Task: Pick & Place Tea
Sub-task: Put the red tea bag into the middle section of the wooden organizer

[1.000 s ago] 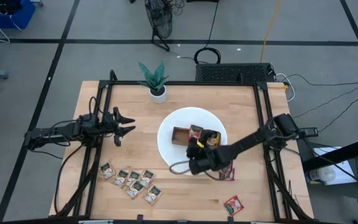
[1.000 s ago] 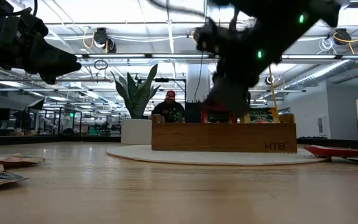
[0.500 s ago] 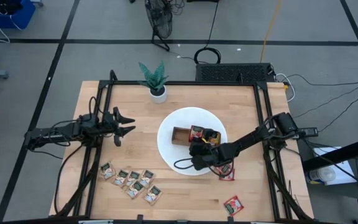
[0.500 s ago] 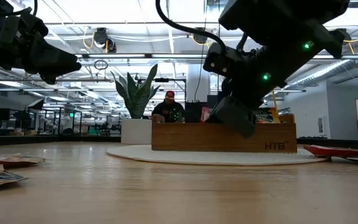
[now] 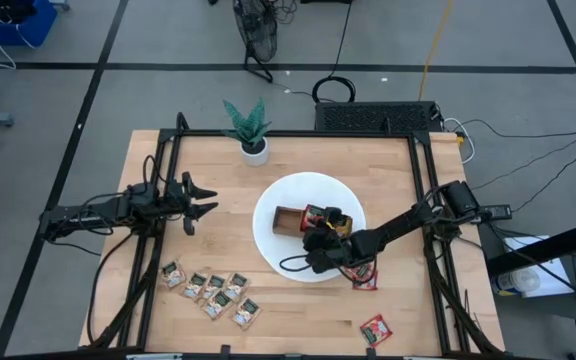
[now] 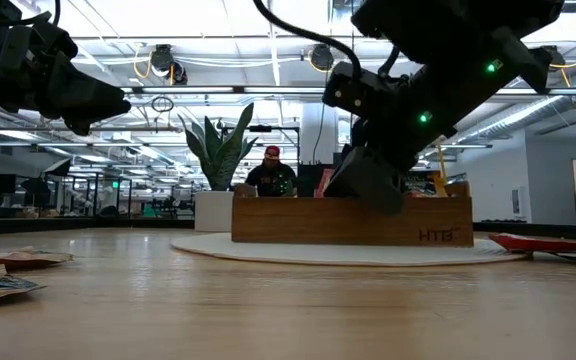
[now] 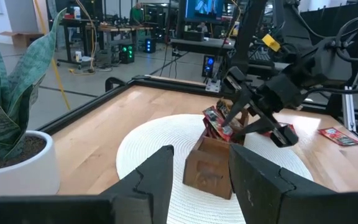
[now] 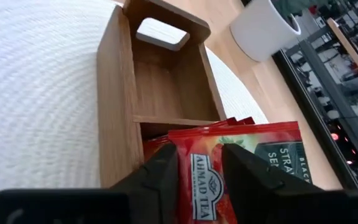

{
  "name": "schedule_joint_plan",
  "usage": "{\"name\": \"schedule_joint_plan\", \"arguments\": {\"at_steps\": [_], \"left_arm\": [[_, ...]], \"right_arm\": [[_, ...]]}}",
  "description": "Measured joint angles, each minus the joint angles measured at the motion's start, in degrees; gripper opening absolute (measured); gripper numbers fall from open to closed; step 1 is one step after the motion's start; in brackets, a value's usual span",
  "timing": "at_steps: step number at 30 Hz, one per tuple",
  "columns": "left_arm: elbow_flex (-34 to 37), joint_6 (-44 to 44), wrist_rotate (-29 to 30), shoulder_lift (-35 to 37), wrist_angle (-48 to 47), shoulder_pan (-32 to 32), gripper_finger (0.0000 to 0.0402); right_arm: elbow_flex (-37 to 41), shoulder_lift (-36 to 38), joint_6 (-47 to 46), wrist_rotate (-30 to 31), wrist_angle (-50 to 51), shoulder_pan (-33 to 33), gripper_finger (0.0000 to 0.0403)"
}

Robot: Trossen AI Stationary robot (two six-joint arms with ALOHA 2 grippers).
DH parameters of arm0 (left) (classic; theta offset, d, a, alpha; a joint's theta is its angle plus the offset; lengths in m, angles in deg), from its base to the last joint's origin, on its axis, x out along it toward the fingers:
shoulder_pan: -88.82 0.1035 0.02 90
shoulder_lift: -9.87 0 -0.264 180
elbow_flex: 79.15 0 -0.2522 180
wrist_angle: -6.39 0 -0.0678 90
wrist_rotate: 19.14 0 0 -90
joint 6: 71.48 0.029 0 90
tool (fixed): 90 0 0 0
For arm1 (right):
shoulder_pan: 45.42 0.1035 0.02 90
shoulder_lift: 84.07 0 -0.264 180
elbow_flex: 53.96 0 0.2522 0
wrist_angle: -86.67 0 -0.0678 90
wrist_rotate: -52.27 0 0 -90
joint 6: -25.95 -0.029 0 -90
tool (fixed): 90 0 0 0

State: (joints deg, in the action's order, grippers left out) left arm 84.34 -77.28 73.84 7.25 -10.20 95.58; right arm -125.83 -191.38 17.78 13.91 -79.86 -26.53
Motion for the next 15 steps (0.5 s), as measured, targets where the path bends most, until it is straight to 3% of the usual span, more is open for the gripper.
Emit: {"name": "schedule_joint_plan", "arguments": {"at_steps": [8, 15], "left_arm": [[-0.01, 0.00, 0.00, 0.01, 0.00, 0.00, 0.0157], [-0.01, -0.01, 0.00, 0.00, 0.00, 0.00, 0.0157]], "right_arm": [[0.02, 2.74, 4.93, 0.44, -1.63, 2.38, 0.0124], [0.02, 10.21, -1.58, -0.38, -2.09, 2.97, 0.0115]]}}
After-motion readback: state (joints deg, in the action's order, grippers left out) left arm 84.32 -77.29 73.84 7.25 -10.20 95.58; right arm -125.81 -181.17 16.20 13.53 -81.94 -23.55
